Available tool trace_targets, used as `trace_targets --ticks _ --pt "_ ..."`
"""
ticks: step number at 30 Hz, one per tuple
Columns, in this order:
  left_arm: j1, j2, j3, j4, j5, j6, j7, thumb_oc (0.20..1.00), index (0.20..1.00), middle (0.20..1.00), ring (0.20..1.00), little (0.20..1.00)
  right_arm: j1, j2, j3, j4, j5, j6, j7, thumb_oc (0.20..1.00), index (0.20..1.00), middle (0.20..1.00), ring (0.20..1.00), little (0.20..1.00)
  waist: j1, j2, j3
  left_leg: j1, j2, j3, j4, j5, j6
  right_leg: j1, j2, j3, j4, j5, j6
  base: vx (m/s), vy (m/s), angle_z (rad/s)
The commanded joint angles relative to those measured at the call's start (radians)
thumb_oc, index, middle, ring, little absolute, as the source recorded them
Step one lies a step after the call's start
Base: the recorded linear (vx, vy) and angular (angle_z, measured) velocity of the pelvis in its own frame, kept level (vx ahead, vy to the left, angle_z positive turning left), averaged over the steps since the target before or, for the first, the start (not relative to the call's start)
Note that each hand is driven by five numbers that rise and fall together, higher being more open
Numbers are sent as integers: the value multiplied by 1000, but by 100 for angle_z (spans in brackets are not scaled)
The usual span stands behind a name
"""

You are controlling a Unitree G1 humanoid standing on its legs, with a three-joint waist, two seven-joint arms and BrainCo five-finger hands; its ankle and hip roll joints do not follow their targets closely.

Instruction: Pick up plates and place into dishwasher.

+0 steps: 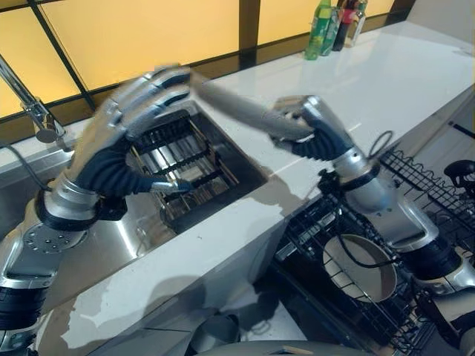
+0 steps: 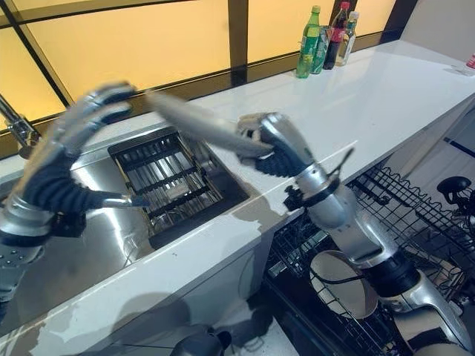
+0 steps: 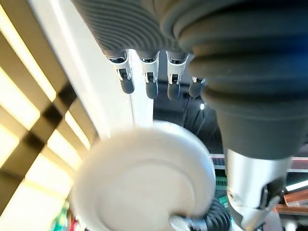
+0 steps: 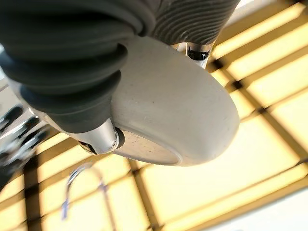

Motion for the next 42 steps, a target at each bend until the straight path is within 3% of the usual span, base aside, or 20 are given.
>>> trace_targets --ticks 1,12,21,31,35,39,42 --pt "37 19 58 7 37 13 125 1000 1000 1000 1000 1000 46 -43 -72 -23 34 -18 -70 200 200 200 200 200 -28 33 -115 20 26 -30 -223 161 -3 -24 -18 41 180 -104 15 36 2 -15" --pt "96 12 139 31 76 97 237 1000 1000 1000 1000 1000 204 -111 -268 -25 86 -20 -93 200 200 200 200 200 -125 29 -107 39 71 53 -201 110 -20 -30 -39 114 128 -66 41 44 16 -26" --pt "204 -80 251 74 53 146 256 1000 1000 1000 1000 1000 395 -104 -470 -30 145 -29 -71 200 200 200 200 200 -214 30 -95 52 97 141 -161 67 -21 -54 -61 214 102 -26 65 46 49 -38" --pt "244 -106 306 100 84 186 265 1000 1000 1000 1000 1000 454 -59 -464 21 188 23 -24 200 200 200 200 200 -249 23 -66 82 88 165 -117 8 -13 -71 -84 279 148 -33 90 61 61 -30" --pt "261 -116 341 105 65 211 259 1000 1000 1000 1000 1000 508 -28 -484 28 190 7 -16 200 200 200 200 200 -272 31 -49 84 67 158 -95 5 17 -109 -44 295 260 -82 72 92 41 -15" --pt "269 -94 360 132 34 207 264 1000 1000 1000 1000 1000 529 -36 -482 44 174 24 -34 200 200 200 200 200 -288 9 -23 66 39 150 -65 -14 18 -125 -77 378 203 -14 104 61 -199 -8" --pt "241 -69 336 144 53 241 293 1000 1000 1000 1000 1000 481 -50 -448 107 175 19 -62 200 200 200 200 200 -289 11 8 45 70 147 -61 -17 0 -147 -85 420 188 0 125 -28 -288 -5"
